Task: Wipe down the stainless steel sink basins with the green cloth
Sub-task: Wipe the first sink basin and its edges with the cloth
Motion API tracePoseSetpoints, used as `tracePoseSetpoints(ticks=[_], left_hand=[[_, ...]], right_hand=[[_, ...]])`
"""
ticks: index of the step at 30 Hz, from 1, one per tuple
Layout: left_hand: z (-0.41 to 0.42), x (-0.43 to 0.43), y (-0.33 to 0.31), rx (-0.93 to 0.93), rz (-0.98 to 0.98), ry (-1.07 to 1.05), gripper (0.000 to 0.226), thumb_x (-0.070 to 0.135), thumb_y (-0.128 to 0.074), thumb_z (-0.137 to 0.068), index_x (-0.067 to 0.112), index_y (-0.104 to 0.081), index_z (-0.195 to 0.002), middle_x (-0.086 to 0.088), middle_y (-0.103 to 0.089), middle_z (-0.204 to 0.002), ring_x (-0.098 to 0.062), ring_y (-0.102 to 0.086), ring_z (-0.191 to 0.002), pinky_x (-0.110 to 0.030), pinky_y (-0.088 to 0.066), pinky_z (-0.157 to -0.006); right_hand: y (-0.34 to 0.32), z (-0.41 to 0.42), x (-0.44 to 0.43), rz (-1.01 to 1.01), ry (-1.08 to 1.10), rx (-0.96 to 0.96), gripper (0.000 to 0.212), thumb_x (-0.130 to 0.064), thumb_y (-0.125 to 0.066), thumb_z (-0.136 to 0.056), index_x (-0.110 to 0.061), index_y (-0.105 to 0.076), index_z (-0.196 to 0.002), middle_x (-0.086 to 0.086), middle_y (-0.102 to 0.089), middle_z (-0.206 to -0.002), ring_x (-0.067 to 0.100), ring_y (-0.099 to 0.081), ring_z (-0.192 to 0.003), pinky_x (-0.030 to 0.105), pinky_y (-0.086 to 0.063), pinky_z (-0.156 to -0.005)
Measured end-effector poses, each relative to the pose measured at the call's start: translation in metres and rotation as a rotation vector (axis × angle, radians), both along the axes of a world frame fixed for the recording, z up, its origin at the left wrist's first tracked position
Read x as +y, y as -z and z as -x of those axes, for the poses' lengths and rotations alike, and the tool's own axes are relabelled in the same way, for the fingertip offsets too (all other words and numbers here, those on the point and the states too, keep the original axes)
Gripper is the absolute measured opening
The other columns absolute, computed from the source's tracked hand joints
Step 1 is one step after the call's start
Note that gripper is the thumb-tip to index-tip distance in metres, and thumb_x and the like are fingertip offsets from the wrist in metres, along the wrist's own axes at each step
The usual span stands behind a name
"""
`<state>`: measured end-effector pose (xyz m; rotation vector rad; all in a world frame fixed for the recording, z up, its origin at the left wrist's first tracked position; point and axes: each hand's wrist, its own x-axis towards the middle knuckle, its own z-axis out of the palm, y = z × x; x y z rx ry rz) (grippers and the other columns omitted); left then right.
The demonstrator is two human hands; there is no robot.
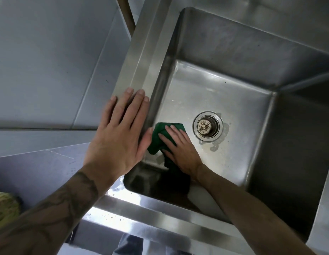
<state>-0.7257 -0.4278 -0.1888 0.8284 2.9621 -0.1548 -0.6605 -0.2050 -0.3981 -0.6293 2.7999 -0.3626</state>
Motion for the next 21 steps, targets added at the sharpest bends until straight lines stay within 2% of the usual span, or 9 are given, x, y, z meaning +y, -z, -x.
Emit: tracePoseSetpoints(ticks=[4, 8, 12, 15, 19, 21], left_hand=[[0.001, 0.001, 0.0, -0.002, 0.008, -0.006, 0.07, 0.049, -0.022, -0.115, 0.001, -0.022, -0.166, -0.021, -0.023, -0.174, -0.037, -0.019, -0.163, -0.055, -0.017, -0.133], [0.0, 0.0, 0.0, -0.009, 0.011, -0.001, 0.071, 0.049, -0.023, -0.115, 0.001, -0.021, -0.167, -0.021, -0.021, -0.175, -0.038, -0.018, -0.164, -0.057, -0.019, -0.132], [0.0, 0.0, -0.001, -0.01, 0.027, 0.006, 0.072, 0.05, -0.019, -0.115, 0.001, -0.018, -0.167, -0.022, -0.02, -0.175, -0.038, -0.016, -0.164, -0.056, -0.017, -0.133], [0.0, 0.001, -0.001, 0.0, 0.011, 0.004, 0.071, 0.049, -0.018, -0.115, 0.001, -0.02, -0.167, -0.021, -0.022, -0.174, -0.037, -0.018, -0.164, -0.055, -0.017, -0.133], [0.0, -0.001, 0.0, 0.001, -0.002, 0.008, 0.07, 0.048, -0.022, -0.115, -0.001, -0.024, -0.165, -0.023, -0.026, -0.173, -0.039, -0.021, -0.162, -0.057, -0.019, -0.132], [0.0, -0.001, 0.0, -0.003, -0.009, 0.013, 0.07, 0.048, -0.024, -0.114, -0.001, -0.025, -0.165, -0.024, -0.028, -0.172, -0.04, -0.022, -0.162, -0.057, -0.02, -0.132]], right_hand=[[-0.002, -0.032, 0.051, 0.012, -0.085, 0.013, 0.056, -0.044, -0.044, -0.109, -0.021, -0.039, -0.16, 0.012, -0.028, -0.17, 0.029, -0.022, -0.16, 0.047, -0.017, -0.131], [-0.006, -0.062, 0.094, -0.054, -0.071, -0.004, 0.057, -0.045, -0.04, -0.11, -0.021, -0.035, -0.161, 0.012, -0.028, -0.17, 0.031, -0.021, -0.159, 0.051, -0.02, -0.13], [-0.001, -0.045, 0.052, -0.036, 0.05, 0.015, 0.057, -0.043, -0.044, -0.11, -0.017, -0.04, -0.16, 0.015, -0.029, -0.169, 0.034, -0.022, -0.159, 0.055, -0.022, -0.128], [0.001, -0.023, 0.02, -0.027, 0.122, 0.021, 0.056, -0.044, -0.044, -0.11, -0.017, -0.04, -0.159, 0.017, -0.031, -0.168, 0.034, -0.025, -0.158, 0.052, -0.02, -0.129], [0.001, -0.039, 0.058, -0.066, -0.024, 0.007, 0.059, -0.046, -0.038, -0.111, -0.018, -0.032, -0.163, 0.013, -0.023, -0.172, 0.029, -0.015, -0.161, 0.048, -0.014, -0.131], [-0.003, -0.059, 0.094, -0.115, -0.076, -0.002, 0.061, -0.047, -0.036, -0.111, -0.02, -0.027, -0.164, 0.012, -0.021, -0.172, 0.028, -0.011, -0.161, 0.049, -0.015, -0.131]])
